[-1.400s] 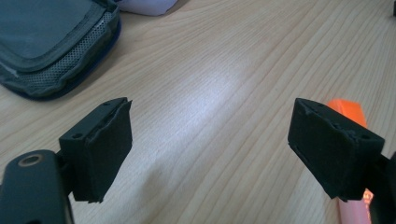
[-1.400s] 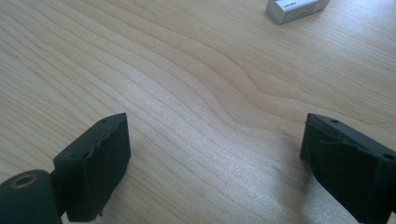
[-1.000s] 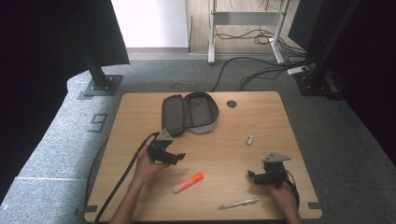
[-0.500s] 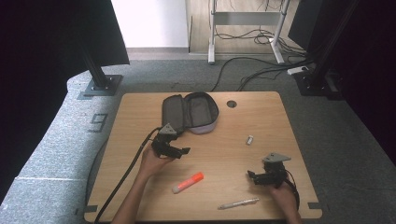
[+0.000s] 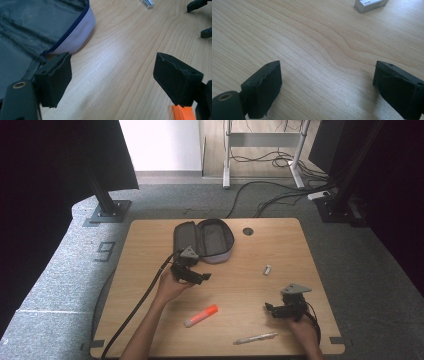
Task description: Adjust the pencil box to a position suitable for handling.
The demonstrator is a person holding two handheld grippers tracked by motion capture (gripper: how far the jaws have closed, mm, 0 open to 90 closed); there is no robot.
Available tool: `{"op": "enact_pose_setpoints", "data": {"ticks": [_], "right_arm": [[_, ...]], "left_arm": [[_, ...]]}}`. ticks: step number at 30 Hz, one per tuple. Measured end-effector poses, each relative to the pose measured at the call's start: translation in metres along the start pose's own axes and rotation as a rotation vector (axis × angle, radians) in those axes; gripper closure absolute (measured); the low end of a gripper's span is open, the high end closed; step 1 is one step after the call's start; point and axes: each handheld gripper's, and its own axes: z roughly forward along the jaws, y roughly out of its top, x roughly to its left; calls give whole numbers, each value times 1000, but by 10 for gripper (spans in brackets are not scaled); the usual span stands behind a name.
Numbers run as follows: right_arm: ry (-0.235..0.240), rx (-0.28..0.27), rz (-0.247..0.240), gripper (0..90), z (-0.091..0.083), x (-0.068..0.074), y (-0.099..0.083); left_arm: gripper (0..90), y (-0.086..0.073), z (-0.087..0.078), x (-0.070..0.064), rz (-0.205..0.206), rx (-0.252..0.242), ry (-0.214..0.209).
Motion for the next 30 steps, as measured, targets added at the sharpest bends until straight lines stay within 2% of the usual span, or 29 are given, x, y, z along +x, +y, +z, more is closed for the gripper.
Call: {"op": "enact_pose_setpoints", "data": {"ticks": [4,17,24,28,30], "right_arm": [[0,0,1,81,0,0,0],[0,0,0,81,0,0,0],[0,0,0,81,0,0,0],[0,0,0,81,0,0,0],[0,0,0,81,0,0,0]], "left_arm": [[167,7,5,2,6,6,-10],[189,32,25,8,39,53,9],[193,40,30,9,45,65,2],[204,44,32,12,29,48,-15],[206,46,34,15,28,57,-10]]}}
